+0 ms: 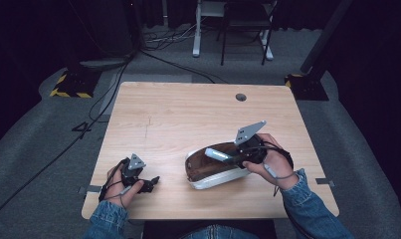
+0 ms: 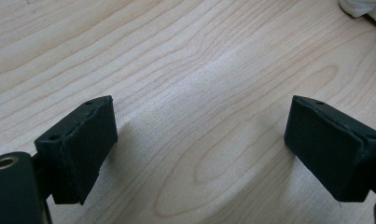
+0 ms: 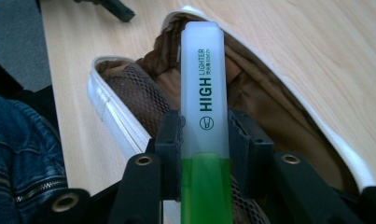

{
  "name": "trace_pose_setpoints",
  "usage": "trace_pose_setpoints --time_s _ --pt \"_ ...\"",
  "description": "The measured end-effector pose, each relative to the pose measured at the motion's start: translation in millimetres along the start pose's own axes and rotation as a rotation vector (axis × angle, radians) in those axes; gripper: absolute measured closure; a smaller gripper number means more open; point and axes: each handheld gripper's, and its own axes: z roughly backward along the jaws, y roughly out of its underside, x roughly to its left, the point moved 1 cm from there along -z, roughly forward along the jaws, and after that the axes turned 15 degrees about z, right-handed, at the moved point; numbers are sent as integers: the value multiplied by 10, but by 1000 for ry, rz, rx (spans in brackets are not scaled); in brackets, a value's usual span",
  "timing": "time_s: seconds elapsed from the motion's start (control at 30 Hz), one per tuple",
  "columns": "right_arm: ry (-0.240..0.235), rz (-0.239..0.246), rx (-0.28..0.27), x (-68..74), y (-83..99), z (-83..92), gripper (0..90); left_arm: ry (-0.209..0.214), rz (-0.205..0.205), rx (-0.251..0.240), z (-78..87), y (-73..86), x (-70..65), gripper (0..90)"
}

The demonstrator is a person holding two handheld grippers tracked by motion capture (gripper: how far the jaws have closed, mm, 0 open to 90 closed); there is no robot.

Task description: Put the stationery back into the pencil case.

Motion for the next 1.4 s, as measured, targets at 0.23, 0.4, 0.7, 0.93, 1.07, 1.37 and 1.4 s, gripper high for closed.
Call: trace_pose_setpoints --time_s 0.23,0.4,0.7,0.93,1.07,1.37,1.4 --pt "-24 32 24 9 -19 -111 671 0 -1 0 0 -1 0 96" --pt "-36 45 32 6 -19 -170 671 0 0 1 0 0 0 96" --pt "-30 69 33 -42 1 -245 671 0 -1 0 0 -1 1 96" --pt "-11 78 -1 -58 3 -294 582 0 0 0 0 0 0 96" --pt "26 64 -16 -70 7 -298 482 0 0 0 0 0 0 96" --pt "71 53 -48 -97 29 -219 409 0 0 1 0 0 0 95" --pt "78 48 -55 -102 34 -200 403 0 0 0 0 -1 1 95"
